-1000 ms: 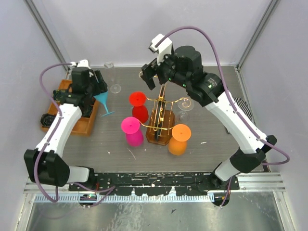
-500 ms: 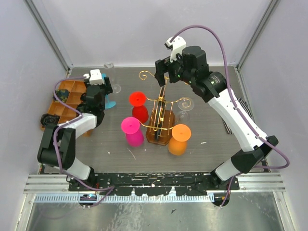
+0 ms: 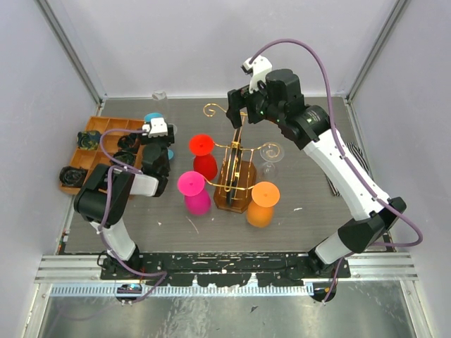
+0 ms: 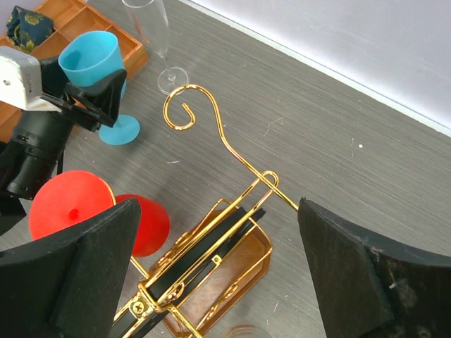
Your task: Take the wine glass off the wine glass rack
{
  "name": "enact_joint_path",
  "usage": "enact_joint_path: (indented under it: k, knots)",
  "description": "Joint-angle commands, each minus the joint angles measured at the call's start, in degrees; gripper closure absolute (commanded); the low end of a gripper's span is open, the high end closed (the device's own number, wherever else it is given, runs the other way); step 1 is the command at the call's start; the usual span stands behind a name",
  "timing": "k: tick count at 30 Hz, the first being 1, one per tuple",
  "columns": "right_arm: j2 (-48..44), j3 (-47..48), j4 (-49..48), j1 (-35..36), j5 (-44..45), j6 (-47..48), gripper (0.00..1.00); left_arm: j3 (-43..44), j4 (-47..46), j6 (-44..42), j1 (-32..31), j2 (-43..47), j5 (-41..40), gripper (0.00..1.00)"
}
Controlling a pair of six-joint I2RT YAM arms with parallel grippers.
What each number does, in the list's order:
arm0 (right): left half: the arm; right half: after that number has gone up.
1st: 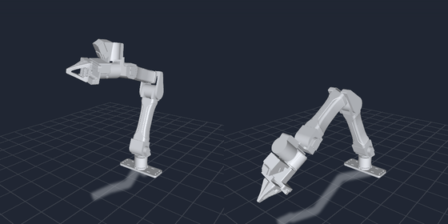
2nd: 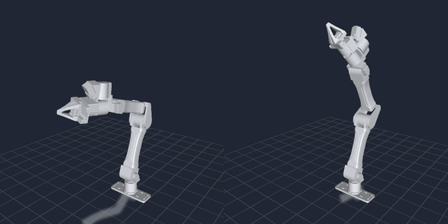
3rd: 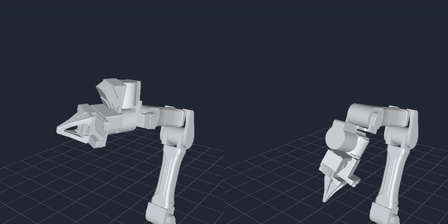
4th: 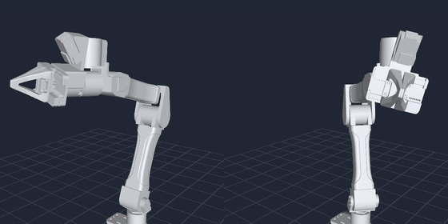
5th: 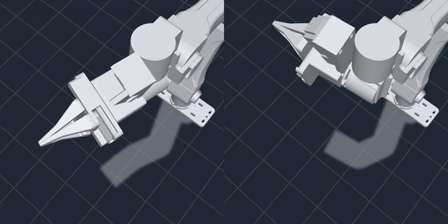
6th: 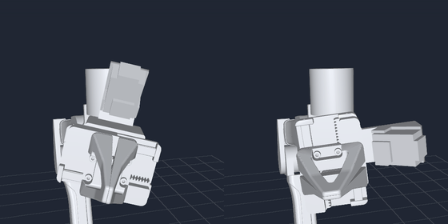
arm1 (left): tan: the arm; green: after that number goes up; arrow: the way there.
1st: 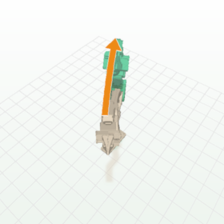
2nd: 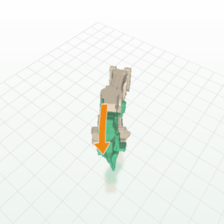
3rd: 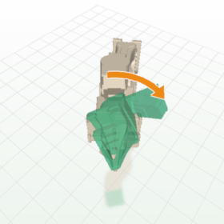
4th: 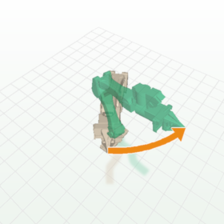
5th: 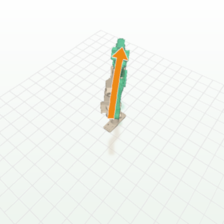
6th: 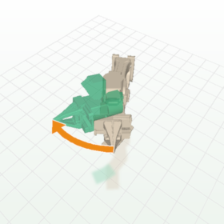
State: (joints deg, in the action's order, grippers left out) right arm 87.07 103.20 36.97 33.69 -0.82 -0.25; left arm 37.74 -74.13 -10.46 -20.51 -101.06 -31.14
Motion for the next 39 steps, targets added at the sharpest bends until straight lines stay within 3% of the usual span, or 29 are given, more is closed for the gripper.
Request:
enact_joint_path:
  k: [1, 12, 21, 34, 39]
  knots:
    - [-0.98, -0.43, -1.72, -0.51, -0.84, -0.86, 0.02, 0.43, -7.96, -0.77, 0.04, -0.69, -4.41, 0.30]
    - [-1.18, -1.68, -1.88, -1.17, -1.13, -0.54, 0.01, -0.52, -7.96, 2.74, -0.22, -5.61, -4.63, 0.22]
    - [-0.73, -2.35, -1.84, -1.17, -2.28, -0.67, 0.01, -1.05, -7.96, 3.11, -0.39, -5.65, -5.38, 0.01]
    - [-1.89, -1.99, -1.99, -1.26, -3.05, -2.45, 0.02, -4.19, -7.96, 1.36, -4.03, -0.50, -10.22, 0.01]
    - [-1.19, -0.86, -1.33, -1.42, -10.01, -9.18, 0.15, -5.50, -7.87, -3.27, -8.95, 3.62, -14.84, 0.01]
